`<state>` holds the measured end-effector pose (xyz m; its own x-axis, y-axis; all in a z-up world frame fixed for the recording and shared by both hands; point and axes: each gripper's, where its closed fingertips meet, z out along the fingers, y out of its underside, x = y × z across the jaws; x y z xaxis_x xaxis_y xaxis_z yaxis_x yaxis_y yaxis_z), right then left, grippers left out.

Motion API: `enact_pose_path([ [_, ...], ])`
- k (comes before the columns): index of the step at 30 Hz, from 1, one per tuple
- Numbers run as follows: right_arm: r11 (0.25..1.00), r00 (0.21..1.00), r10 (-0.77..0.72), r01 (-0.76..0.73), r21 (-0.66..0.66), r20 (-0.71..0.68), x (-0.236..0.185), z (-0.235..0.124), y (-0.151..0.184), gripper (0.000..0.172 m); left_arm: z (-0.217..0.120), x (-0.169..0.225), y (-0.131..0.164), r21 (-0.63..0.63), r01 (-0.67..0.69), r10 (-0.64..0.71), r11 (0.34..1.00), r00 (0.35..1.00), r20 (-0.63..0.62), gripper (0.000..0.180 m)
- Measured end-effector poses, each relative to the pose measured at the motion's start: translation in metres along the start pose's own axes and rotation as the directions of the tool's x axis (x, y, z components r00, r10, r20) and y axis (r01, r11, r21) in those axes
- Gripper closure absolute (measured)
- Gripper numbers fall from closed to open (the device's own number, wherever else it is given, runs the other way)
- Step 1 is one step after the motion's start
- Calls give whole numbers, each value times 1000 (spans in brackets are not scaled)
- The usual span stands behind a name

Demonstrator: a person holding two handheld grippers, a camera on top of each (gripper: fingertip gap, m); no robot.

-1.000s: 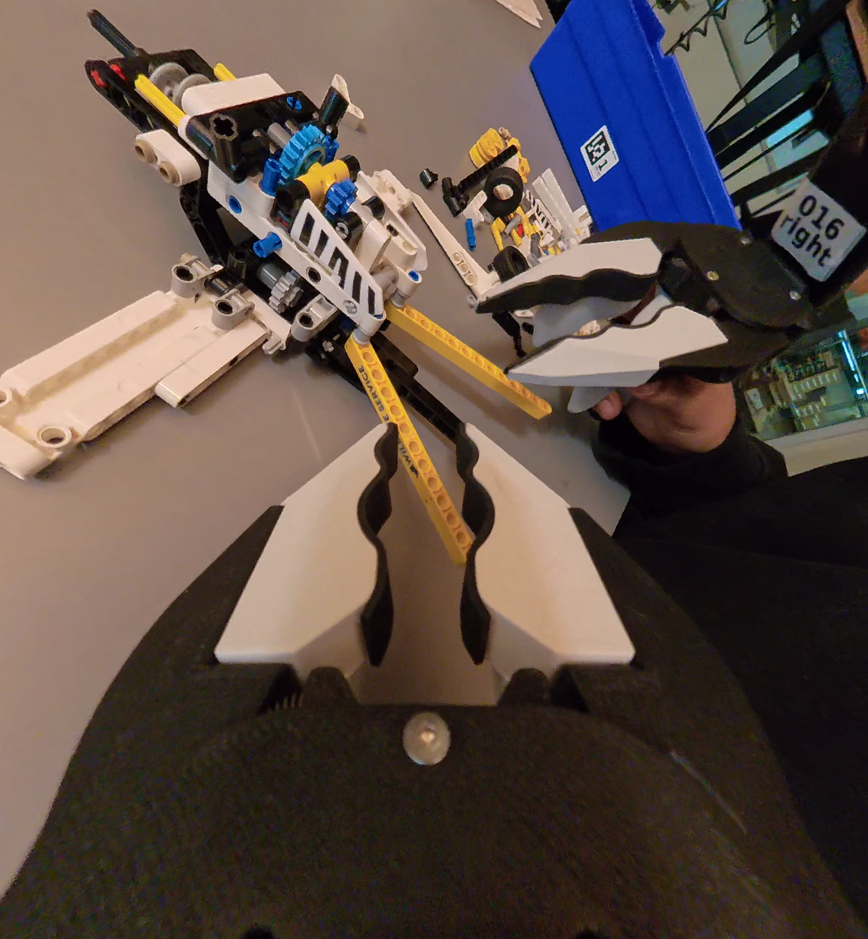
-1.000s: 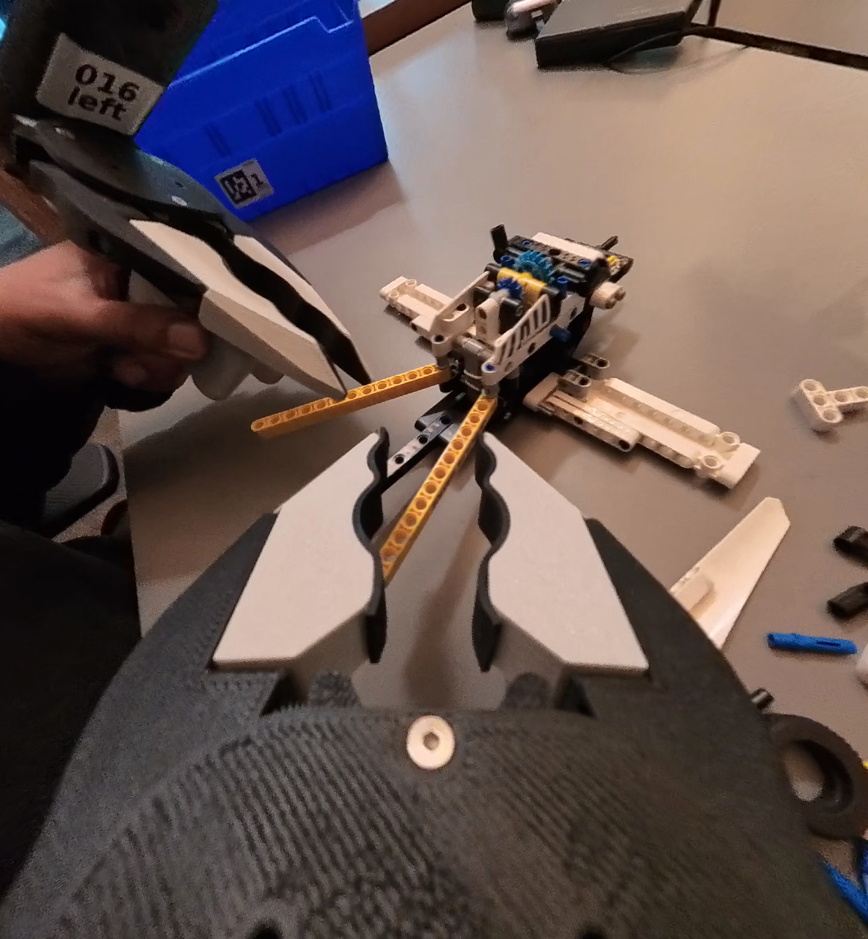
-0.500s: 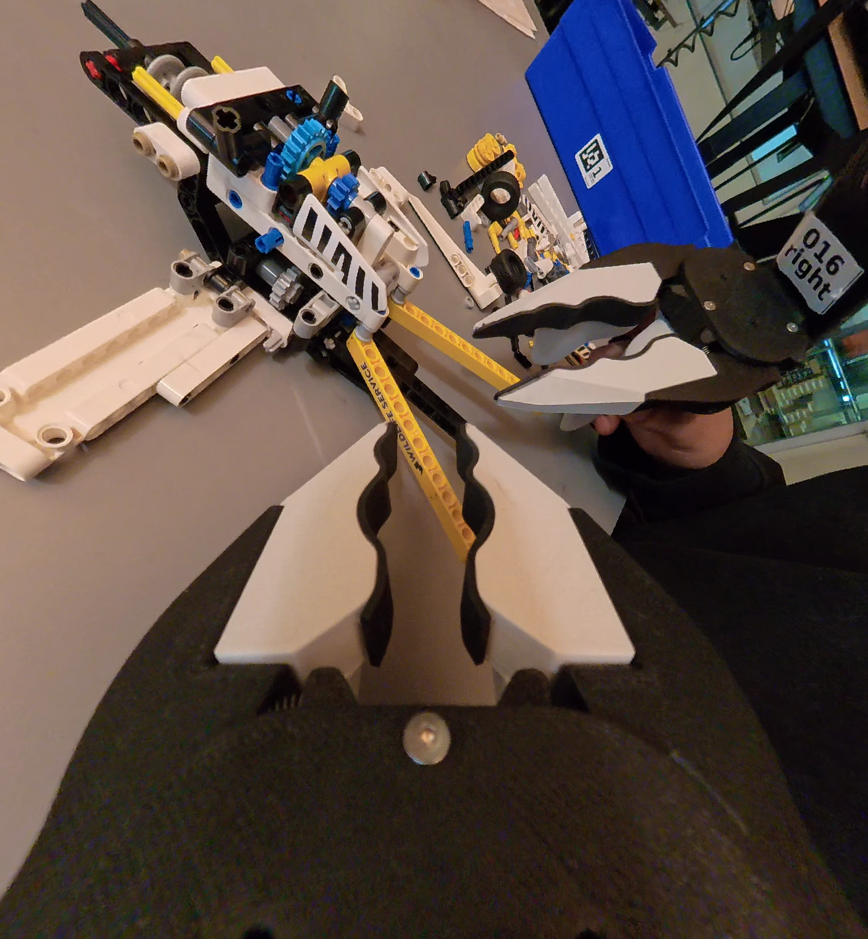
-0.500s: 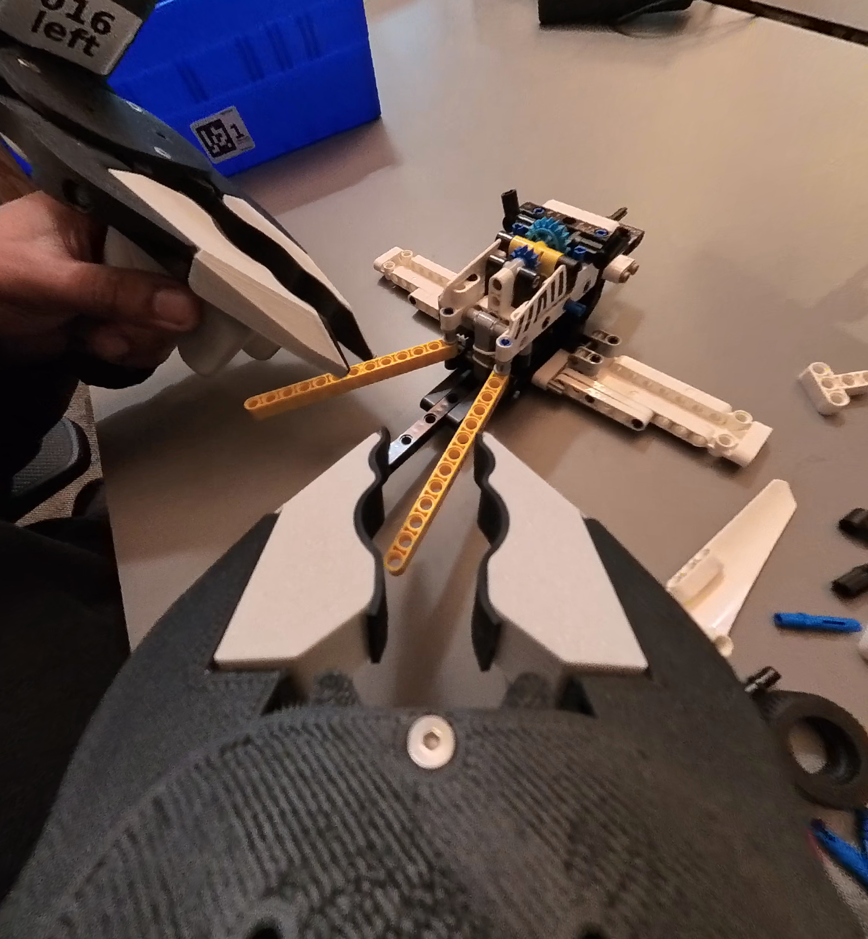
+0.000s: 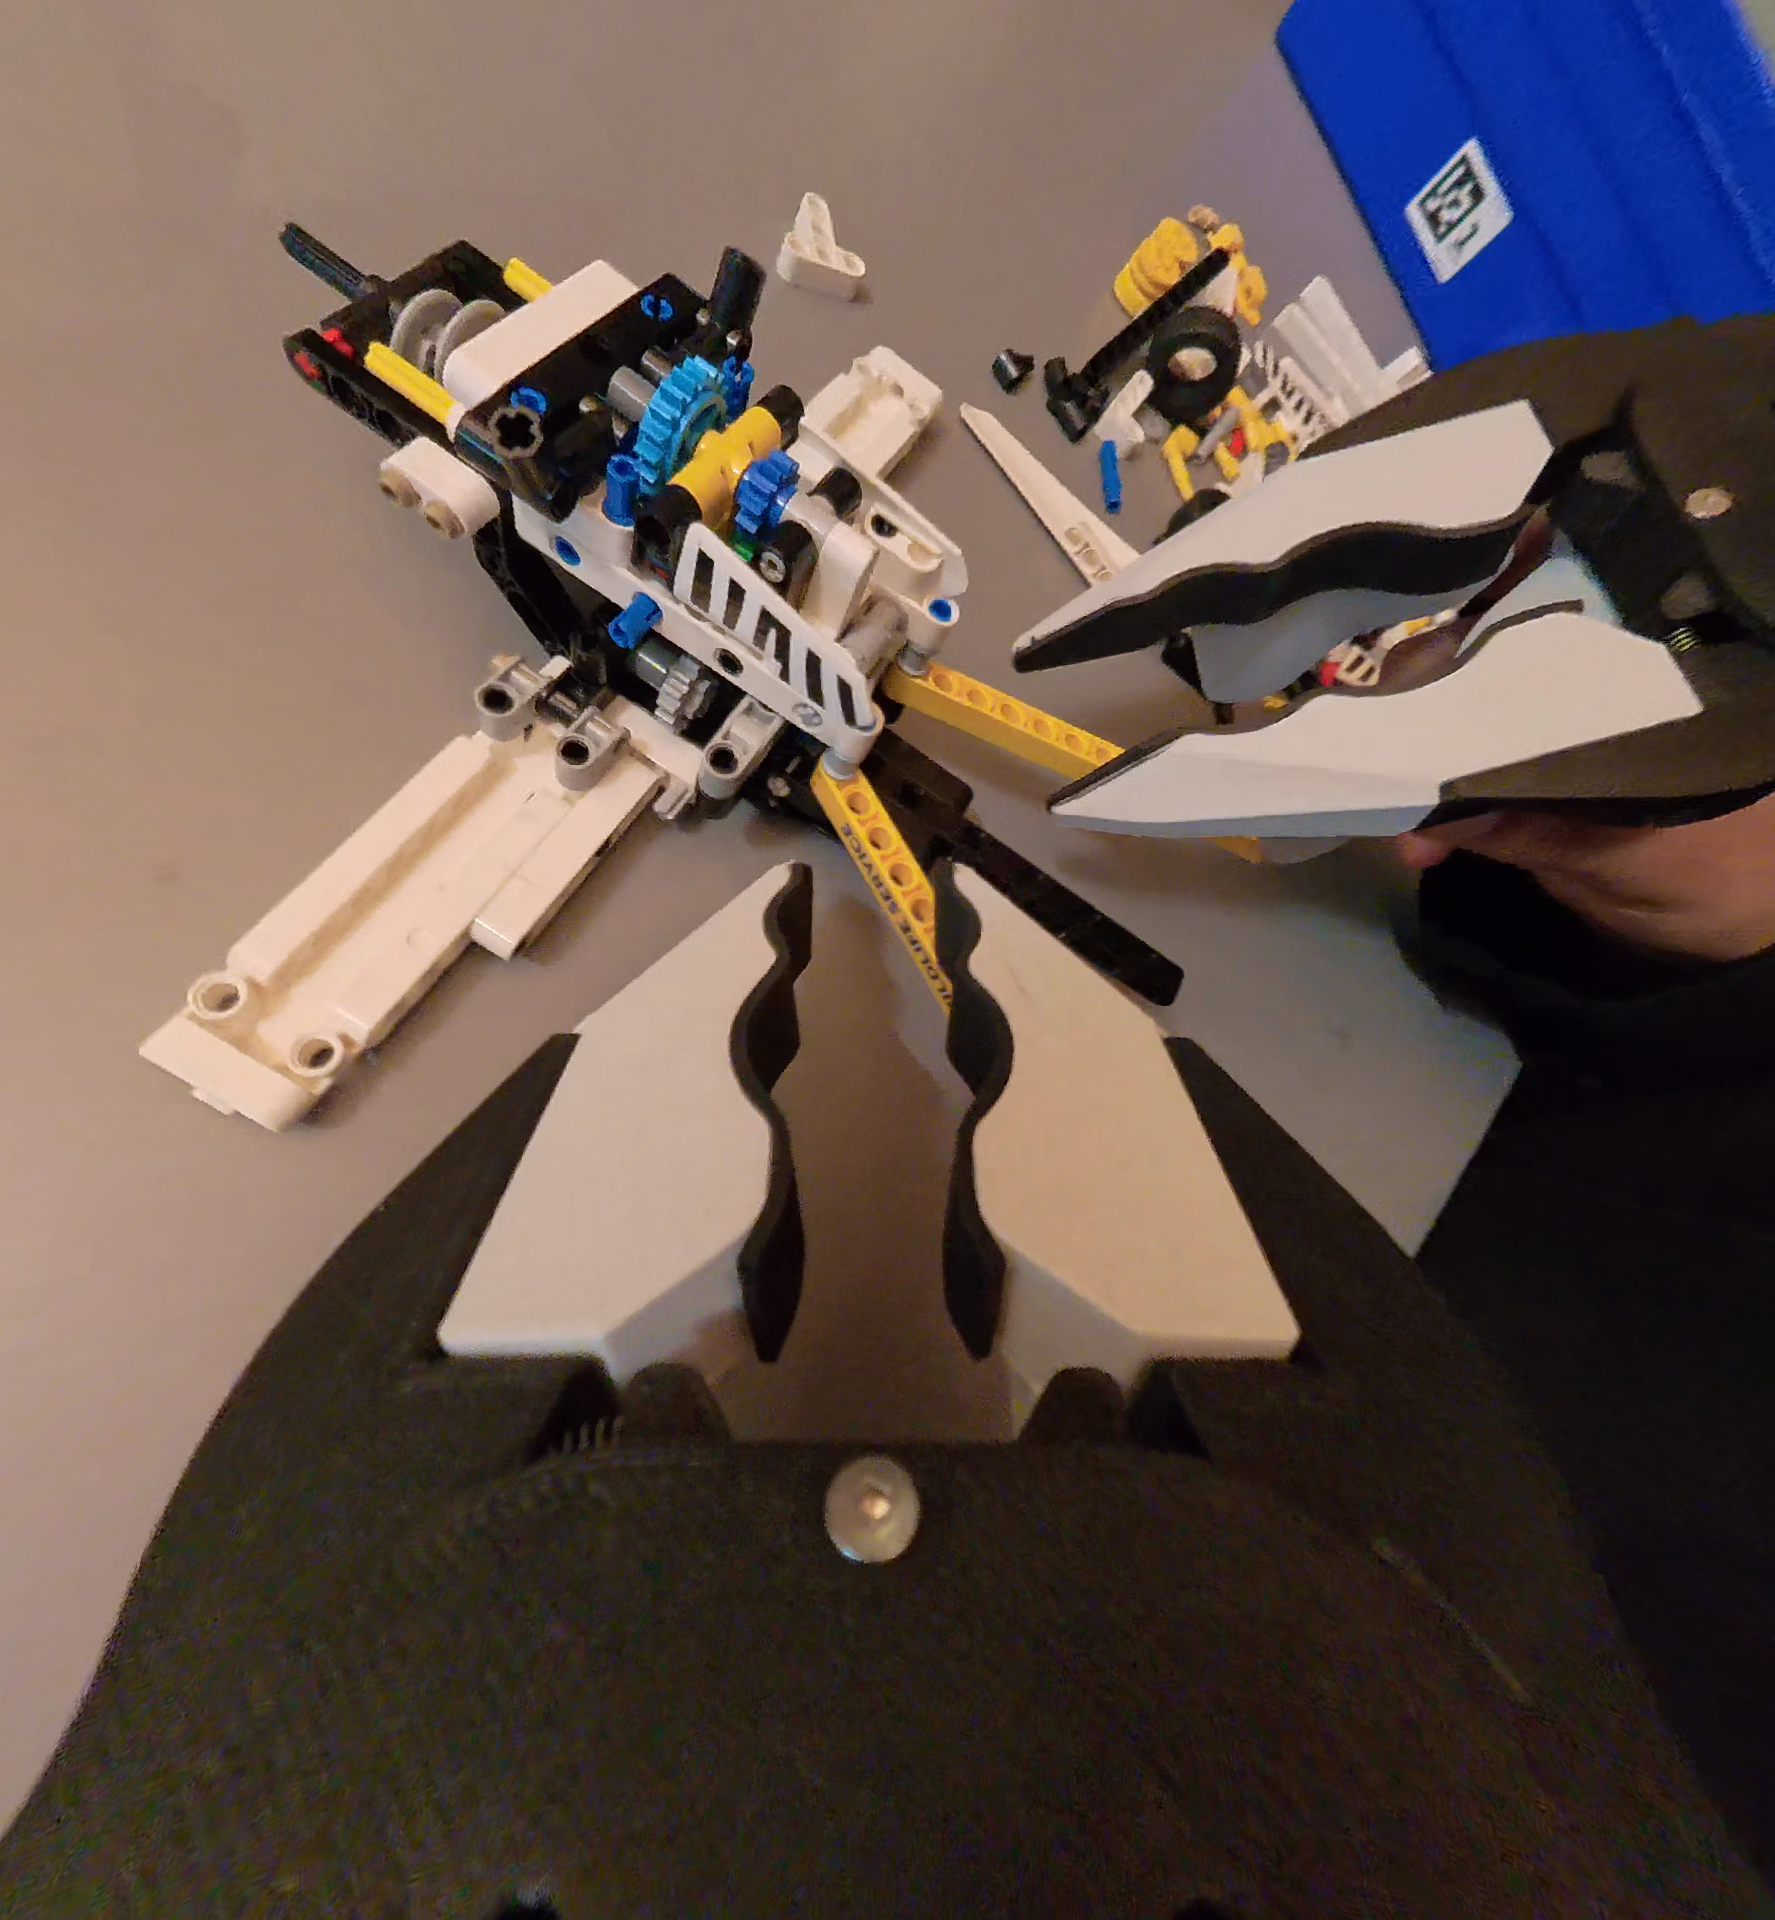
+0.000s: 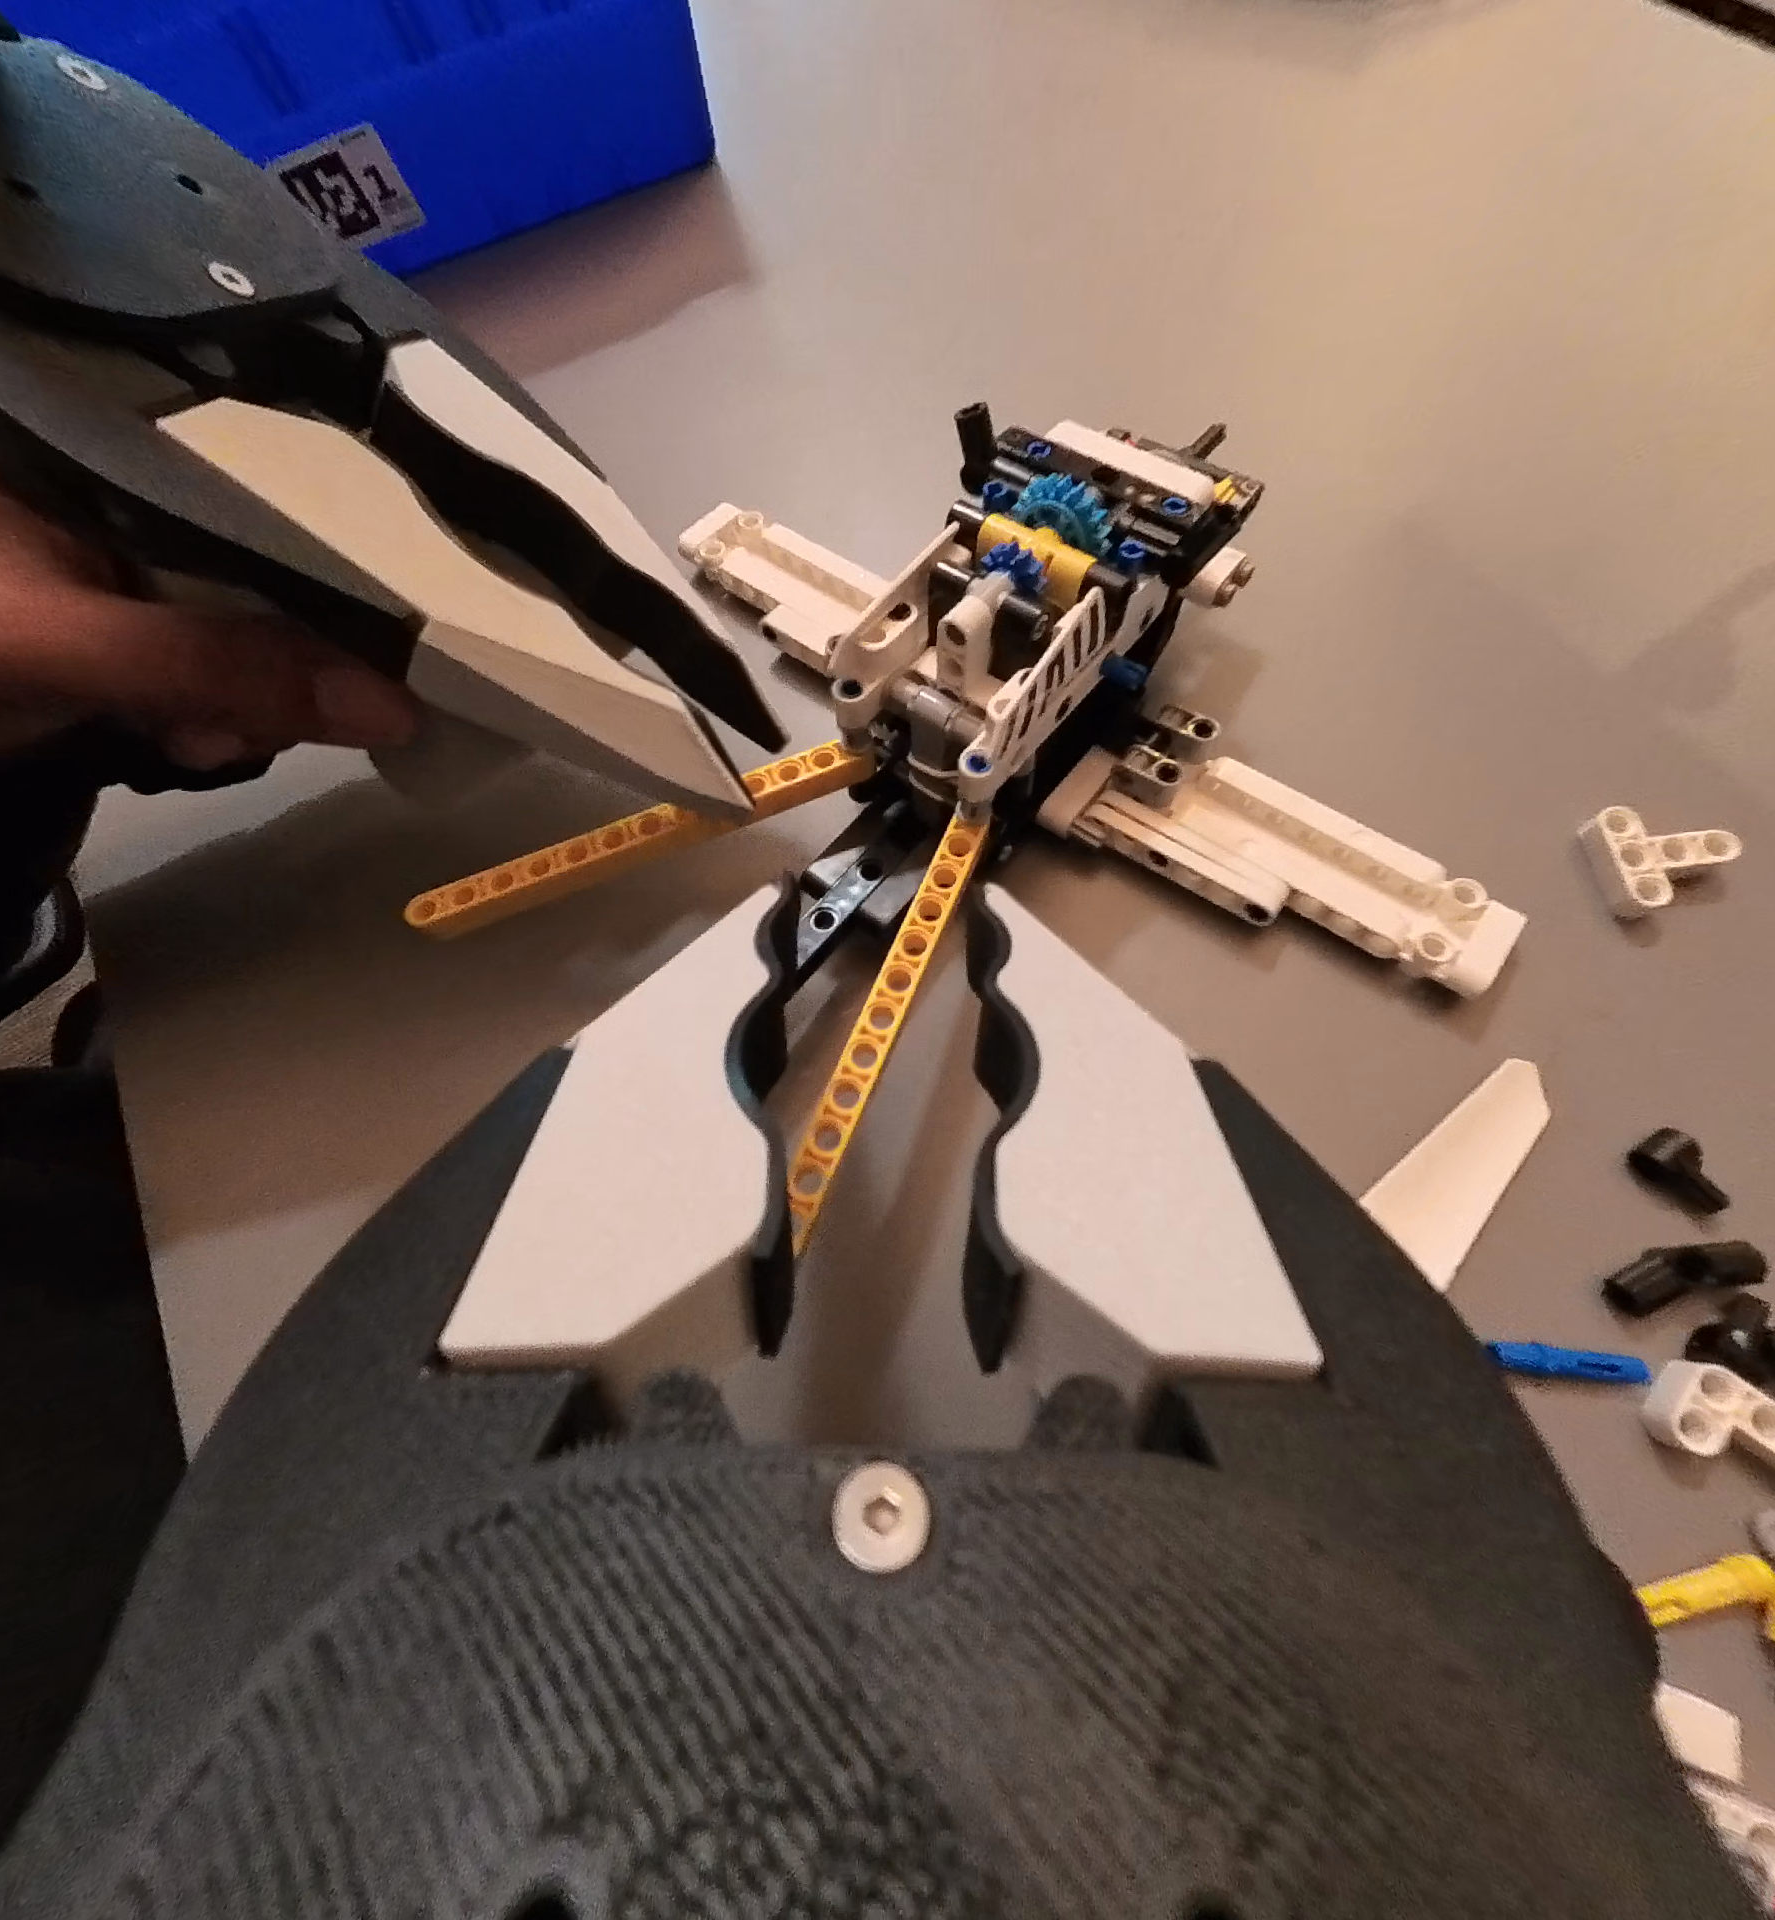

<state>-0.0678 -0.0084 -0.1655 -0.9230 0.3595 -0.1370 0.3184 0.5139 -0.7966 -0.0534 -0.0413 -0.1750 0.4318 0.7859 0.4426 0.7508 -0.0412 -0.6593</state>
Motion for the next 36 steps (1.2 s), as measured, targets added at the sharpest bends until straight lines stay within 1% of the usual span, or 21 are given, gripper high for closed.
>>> enact_pose_path([
  [4,998,1000,19,-17,-63,22,-1,6,9,142,5,1,2,-14,-2,2,1000,1000,-11,159],
  [5,997,1000,17,-15,-81,17,0,7,13,145,6,1,2,-14,-1,0,1000,1000,-14,159],
  [8,993,1000,-12,9,-120,-24,9,4,20,163,6,2,3,-20,-2,2,1000,1000,-21,161],
  [10,992,999,-23,17,-126,-43,16,1,22,166,5,3,3,-19,-4,4,1000,1000,-24,164],
  [14,992,999,-1,-3,-124,-32,20,-1,23,166,2,-1,2,-10,-4,4,1000,1000,-9,170],
  [23,991,999,-25,20,-131,-34,21,-1,23,166,3,0,3,-9,4,-4,1000,1000,-22,169],
  [30,993,1000,-19,17,-118,-20,20,-5,20,159,3,0,3,-10,0,0,1000,1000,-22,169],
  [36,993,999,-32,29,-116,-24,19,-6,19,158,3,1,3,-8,2,-2,1000,1000,-23,169],
])
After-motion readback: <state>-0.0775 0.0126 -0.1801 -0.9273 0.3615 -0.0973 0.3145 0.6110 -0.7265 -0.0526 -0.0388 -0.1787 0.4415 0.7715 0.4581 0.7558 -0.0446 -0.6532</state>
